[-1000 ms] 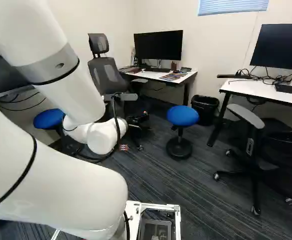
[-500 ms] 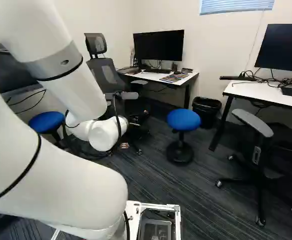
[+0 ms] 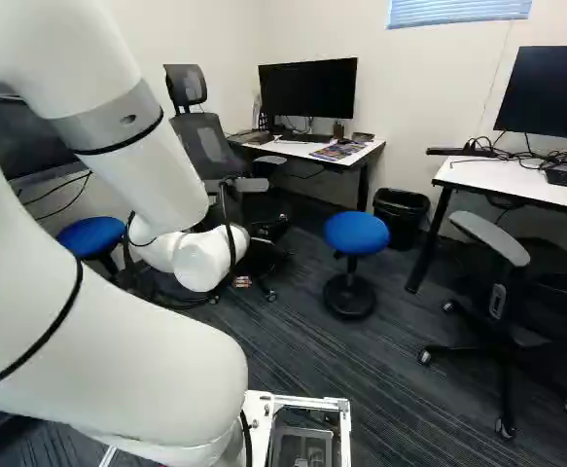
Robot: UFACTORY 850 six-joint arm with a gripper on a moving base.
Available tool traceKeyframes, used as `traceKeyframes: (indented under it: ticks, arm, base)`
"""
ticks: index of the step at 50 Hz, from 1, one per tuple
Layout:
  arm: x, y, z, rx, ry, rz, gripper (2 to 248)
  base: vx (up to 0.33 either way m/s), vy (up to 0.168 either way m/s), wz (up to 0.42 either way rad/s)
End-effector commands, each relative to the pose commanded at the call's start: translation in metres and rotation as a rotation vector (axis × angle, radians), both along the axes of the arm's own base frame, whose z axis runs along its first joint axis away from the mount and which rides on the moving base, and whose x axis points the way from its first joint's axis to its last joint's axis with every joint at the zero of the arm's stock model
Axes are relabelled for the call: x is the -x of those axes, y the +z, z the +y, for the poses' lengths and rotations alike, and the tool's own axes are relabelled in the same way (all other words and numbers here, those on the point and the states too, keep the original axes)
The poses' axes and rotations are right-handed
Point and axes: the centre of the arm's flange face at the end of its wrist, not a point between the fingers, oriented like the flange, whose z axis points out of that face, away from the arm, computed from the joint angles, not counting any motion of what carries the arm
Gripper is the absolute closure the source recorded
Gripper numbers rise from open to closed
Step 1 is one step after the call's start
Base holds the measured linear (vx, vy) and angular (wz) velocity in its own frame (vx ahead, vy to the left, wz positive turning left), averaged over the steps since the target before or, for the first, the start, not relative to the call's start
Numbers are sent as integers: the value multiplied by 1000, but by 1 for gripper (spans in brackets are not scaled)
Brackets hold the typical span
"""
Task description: Open the door and move inside
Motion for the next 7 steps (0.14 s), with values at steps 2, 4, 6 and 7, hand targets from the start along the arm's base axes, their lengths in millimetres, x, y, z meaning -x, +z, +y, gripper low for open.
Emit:
traceKeyframes:
  ticks: [2,4,6,7]
  arm:
    - [0,0,0,0,0,0,3]
    - [0,0,0,0,0,0,3]
    - [0,0,0,0,0,0,3]
    - [0,0,0,0,0,0,3]
  base:
    - [0,0,0]
    - [0,0,0]
    - [0,0,0]
    - [0,0,0]
